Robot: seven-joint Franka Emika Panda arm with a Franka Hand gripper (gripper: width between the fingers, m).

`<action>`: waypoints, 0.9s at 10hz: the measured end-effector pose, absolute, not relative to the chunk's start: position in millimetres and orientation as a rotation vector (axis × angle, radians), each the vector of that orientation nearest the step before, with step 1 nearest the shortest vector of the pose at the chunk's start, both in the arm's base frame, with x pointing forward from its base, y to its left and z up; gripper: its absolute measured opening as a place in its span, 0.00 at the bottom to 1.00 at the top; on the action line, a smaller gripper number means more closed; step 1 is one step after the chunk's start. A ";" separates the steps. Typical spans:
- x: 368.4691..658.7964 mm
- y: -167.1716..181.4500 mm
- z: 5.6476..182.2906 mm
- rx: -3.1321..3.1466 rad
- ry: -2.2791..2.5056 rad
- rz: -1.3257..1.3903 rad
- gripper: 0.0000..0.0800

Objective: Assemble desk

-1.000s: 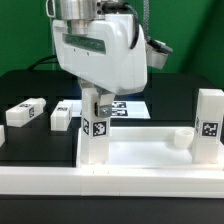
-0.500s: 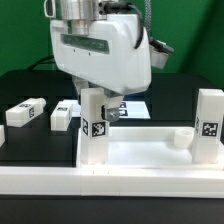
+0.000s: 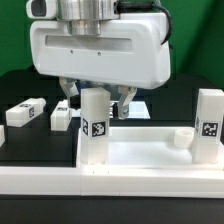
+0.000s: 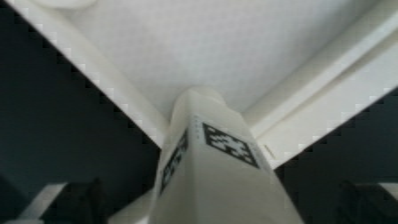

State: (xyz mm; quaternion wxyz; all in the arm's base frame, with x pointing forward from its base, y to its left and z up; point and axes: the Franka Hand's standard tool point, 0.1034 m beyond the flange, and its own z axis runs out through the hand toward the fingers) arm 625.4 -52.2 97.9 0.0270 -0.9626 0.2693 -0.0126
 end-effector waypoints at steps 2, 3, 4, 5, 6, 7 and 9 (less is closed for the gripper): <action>624.6 -53.2 95.8 -3.046 0.561 -0.041 0.81; 624.7 -53.7 96.0 -3.067 0.439 -0.044 0.81; 625.3 -54.0 96.8 -3.086 0.324 -0.045 0.81; 625.9 -54.0 97.4 -3.105 0.221 -0.047 0.81; 626.2 -53.7 97.6 -3.118 0.153 -0.046 0.81; 626.1 -54.5 97.6 -3.130 0.041 -0.045 0.81; 626.3 -55.5 97.8 -3.134 -0.110 -0.046 0.81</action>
Offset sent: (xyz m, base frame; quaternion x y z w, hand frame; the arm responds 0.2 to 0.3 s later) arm 0.0067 0.0002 0.0035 -0.0086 -0.0179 -0.1831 0.9829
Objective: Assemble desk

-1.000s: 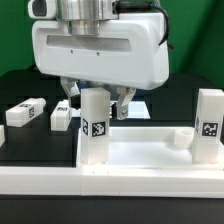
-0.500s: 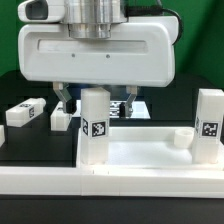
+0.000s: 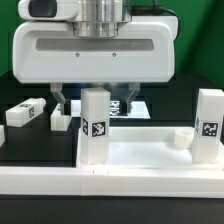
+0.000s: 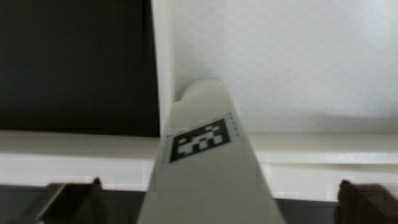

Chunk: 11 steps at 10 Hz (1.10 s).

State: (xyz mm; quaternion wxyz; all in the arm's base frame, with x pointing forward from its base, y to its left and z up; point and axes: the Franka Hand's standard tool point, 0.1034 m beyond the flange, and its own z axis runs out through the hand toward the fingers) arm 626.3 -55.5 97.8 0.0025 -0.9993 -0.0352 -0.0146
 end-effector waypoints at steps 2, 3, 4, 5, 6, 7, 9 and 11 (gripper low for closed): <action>626.1 -57.0 97.7 -3.125 -0.294 -0.046 0.59; 626.1 -56.8 97.7 -3.127 -0.258 -0.046 0.42; 626.1 -56.9 97.7 -3.127 -0.257 -0.046 0.42; 626.1 -56.9 97.7 -3.128 -0.250 -0.046 0.36; 626.1 -56.9 97.7 -3.131 -0.204 -0.046 0.36; 626.1 -57.3 97.7 -3.128 -0.162 -0.048 0.36; 625.7 -58.4 97.5 -3.102 0.228 -0.049 0.36; 624.7 -57.2 97.5 -3.072 0.482 -0.039 0.37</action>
Offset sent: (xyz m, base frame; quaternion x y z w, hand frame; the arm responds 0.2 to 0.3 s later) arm 0.0000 0.0000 0.0000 0.0000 0.0000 0.0000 1.0000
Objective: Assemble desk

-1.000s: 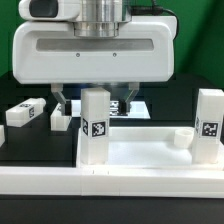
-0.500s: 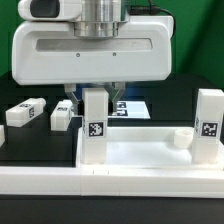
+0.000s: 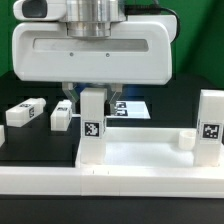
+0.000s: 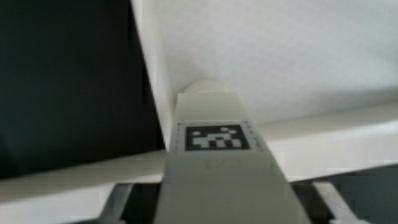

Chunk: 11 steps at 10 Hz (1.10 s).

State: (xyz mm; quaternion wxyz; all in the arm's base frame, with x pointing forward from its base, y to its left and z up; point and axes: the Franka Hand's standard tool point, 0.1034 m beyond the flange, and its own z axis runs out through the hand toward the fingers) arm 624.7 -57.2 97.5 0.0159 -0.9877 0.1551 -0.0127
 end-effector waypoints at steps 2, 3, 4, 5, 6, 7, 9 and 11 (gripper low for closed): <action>622.3 -60.0 97.6 -3.037 0.673 -0.021 0.38; 620.2 -61.8 97.7 -3.023 0.735 -0.006 0.39; 619.4 -62.2 97.8 -3.011 0.784 0.000 0.39; 619.0 -63.2 98.0 -3.009 0.832 0.001 0.40; 619.2 -63.1 98.3 -3.019 0.830 0.000 0.40; 618.2 -64.5 98.2 -3.008 0.878 0.006 0.40; 617.8 -64.8 97.0 -3.015 0.860 0.008 0.63; 616.0 -62.2 101.0 -3.000 0.898 0.006 0.75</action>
Offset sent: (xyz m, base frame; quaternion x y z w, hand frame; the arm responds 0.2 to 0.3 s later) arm -0.0006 0.0042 0.0041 0.0347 -0.0092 0.2059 0.9779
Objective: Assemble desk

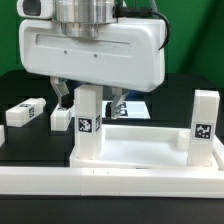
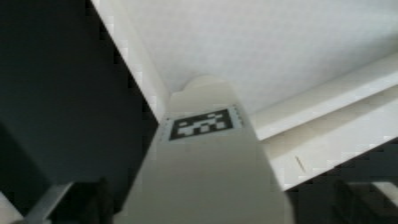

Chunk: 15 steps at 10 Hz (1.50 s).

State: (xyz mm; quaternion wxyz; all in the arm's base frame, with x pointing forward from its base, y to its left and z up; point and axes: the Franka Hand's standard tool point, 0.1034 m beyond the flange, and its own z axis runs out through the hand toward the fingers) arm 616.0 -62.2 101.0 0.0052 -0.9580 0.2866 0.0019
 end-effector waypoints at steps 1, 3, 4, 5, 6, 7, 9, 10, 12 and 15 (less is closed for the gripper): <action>609.0 -54.5 108.2 -2.969 0.968 0.012 0.80; 596.3 -35.7 120.9 -2.916 1.078 0.029 0.81; 595.7 -26.7 120.7 -2.910 1.094 0.032 0.81; 597.4 -25.4 119.2 -2.913 1.089 0.031 0.81; 597.0 -26.5 118.9 -2.913 1.089 0.032 0.81; 596.9 -26.0 118.6 -2.914 1.088 0.032 0.81; 596.7 -25.9 118.3 -2.914 1.088 0.033 0.81; 596.5 -25.7 118.1 -2.912 1.093 0.033 0.81; 578.7 -11.1 113.6 -2.791 1.374 0.029 0.81; 570.2 -2.5 107.9 -2.779 1.399 0.039 0.81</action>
Offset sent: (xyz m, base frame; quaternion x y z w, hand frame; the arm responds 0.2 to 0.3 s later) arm -0.0273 0.0333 0.0097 -0.0229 -0.0042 0.1039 0.9943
